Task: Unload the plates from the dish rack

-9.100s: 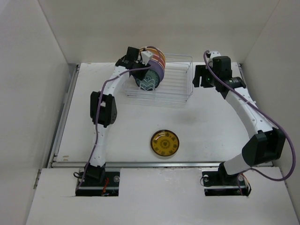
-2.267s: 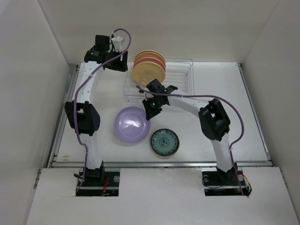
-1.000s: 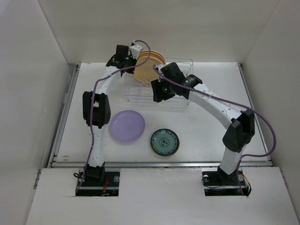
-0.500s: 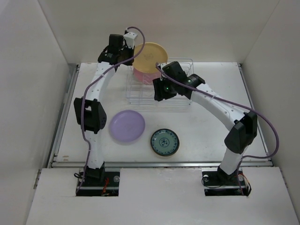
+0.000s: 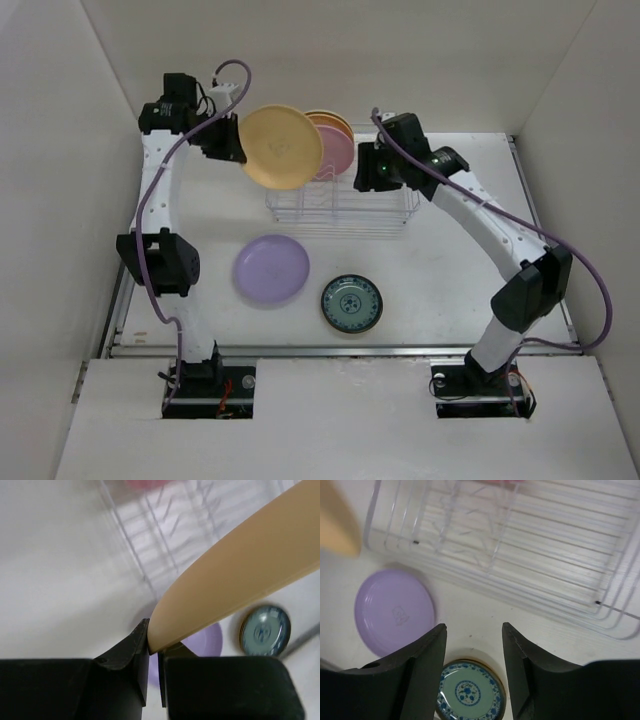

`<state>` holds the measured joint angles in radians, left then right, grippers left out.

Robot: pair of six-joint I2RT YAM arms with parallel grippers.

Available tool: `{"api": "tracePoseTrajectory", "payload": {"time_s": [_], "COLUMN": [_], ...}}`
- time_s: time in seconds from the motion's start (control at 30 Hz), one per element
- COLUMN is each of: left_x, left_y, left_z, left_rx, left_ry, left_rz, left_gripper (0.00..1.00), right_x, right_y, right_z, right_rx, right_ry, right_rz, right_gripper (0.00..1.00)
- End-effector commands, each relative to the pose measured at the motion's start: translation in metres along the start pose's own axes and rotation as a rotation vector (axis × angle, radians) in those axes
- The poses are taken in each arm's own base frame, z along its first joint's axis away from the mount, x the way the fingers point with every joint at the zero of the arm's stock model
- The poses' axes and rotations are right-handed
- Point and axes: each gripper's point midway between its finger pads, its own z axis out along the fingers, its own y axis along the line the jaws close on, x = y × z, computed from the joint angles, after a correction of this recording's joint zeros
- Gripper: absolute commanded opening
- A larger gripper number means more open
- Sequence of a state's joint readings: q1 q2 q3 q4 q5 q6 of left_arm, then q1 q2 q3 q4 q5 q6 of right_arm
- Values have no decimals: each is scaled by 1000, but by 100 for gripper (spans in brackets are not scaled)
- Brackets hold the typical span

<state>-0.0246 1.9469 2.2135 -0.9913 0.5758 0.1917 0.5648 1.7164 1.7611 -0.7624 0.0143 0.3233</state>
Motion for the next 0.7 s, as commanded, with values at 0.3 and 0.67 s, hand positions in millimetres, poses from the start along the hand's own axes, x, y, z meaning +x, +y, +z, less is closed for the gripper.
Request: {"api": "tracePoseTrajectory", "payload": {"time_s": [0.3,0.67], "left_x": [215,258], "left_y": [-16,4], "left_z": [-41,-7], "left_rx": [199,162], "left_ry": [745,991], "left_rz": [47,-45], "left_gripper": [0,0], "right_x": [-43,-36], "right_y": [-12,-16], "right_z": [-26,-16], "right_rx": [20,38], "right_ry": [-137,-114], "right_rz": [81,81], "right_gripper": [54,54]}}
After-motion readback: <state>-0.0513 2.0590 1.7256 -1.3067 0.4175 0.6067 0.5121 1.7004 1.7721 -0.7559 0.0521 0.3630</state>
